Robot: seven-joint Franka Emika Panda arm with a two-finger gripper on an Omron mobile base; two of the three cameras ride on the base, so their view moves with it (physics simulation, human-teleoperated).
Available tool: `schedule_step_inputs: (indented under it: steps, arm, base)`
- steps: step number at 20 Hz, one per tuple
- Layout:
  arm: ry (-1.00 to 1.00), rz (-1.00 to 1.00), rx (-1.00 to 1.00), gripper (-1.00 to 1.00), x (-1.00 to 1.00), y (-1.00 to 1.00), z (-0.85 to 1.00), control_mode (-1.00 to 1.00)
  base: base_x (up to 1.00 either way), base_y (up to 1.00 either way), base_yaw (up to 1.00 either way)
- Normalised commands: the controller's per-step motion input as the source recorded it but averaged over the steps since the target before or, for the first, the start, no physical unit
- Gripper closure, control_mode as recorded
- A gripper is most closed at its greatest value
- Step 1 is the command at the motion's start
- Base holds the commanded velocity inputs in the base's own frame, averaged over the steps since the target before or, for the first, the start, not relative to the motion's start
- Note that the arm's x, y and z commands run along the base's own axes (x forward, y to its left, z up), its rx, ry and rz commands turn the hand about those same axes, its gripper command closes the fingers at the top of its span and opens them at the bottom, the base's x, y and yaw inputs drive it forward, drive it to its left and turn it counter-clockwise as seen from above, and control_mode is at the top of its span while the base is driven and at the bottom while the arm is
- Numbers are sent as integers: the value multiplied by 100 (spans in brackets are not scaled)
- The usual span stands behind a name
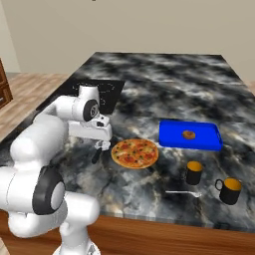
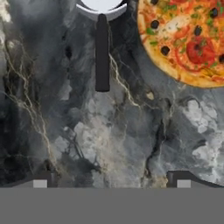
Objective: Take the pizza cutter from the drawer on the right and place it on the dining counter for cutting.
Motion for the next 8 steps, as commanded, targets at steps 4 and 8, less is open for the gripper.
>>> schedule_step_inputs:
  steps: [4, 8]
  arm:
    - [-3, 0, 0, -100, -100, -18, 51, -100]
    - [-2, 0, 0, -100, -100, -15, 57, -100]
  base:
    - [0, 0, 0]
    - [0, 0, 0]
